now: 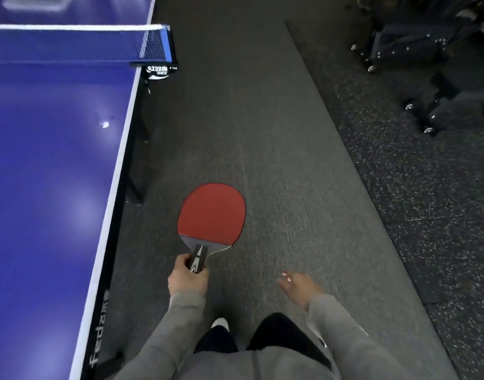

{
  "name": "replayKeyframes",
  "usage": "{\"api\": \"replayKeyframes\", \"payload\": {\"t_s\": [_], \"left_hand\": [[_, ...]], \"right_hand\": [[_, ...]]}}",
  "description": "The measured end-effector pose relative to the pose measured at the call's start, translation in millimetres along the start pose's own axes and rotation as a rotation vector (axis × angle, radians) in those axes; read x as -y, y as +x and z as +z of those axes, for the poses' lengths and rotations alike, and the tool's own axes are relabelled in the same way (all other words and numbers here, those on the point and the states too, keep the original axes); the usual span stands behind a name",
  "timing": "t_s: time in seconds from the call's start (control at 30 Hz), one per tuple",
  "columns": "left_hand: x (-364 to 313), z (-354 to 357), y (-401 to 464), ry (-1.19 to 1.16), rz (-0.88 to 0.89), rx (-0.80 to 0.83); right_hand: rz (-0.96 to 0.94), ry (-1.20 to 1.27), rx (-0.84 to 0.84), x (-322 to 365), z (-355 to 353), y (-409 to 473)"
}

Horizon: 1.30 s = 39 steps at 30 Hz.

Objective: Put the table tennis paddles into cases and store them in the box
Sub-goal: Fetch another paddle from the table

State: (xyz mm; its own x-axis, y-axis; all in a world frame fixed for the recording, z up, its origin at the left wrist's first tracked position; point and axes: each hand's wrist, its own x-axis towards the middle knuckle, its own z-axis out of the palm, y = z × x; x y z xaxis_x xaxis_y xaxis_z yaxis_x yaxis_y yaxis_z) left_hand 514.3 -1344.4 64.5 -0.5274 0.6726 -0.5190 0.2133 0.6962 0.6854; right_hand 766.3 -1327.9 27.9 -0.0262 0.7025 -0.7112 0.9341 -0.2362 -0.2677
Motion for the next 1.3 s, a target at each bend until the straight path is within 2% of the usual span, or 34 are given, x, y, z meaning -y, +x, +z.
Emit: {"api": "replayKeyframes", "payload": {"t_s": [0.33,0.57,0.87,1.13,1.3], "left_hand": [[-123,89,82,-0.006,-0.055,-0.112],[-219,145,144,-0.051,-0.112,-0.188],[-314,163,262,-0.053,-0.106,-0.204],[-415,153,400,-0.080,-0.076,-0.201],[-475,155,467,-0.063,-0.096,-0.162]], "right_hand": [[-0.041,-0.048,0.066,-17,-121,132],[-0.109,-0.140,0.123,-12,-243,242],[-0.171,-0.219,0.149,72,-342,378],[-0.023,-0.258,0.209,133,-425,485],[0.006,-0.275,0.198,165,-482,542]]}}
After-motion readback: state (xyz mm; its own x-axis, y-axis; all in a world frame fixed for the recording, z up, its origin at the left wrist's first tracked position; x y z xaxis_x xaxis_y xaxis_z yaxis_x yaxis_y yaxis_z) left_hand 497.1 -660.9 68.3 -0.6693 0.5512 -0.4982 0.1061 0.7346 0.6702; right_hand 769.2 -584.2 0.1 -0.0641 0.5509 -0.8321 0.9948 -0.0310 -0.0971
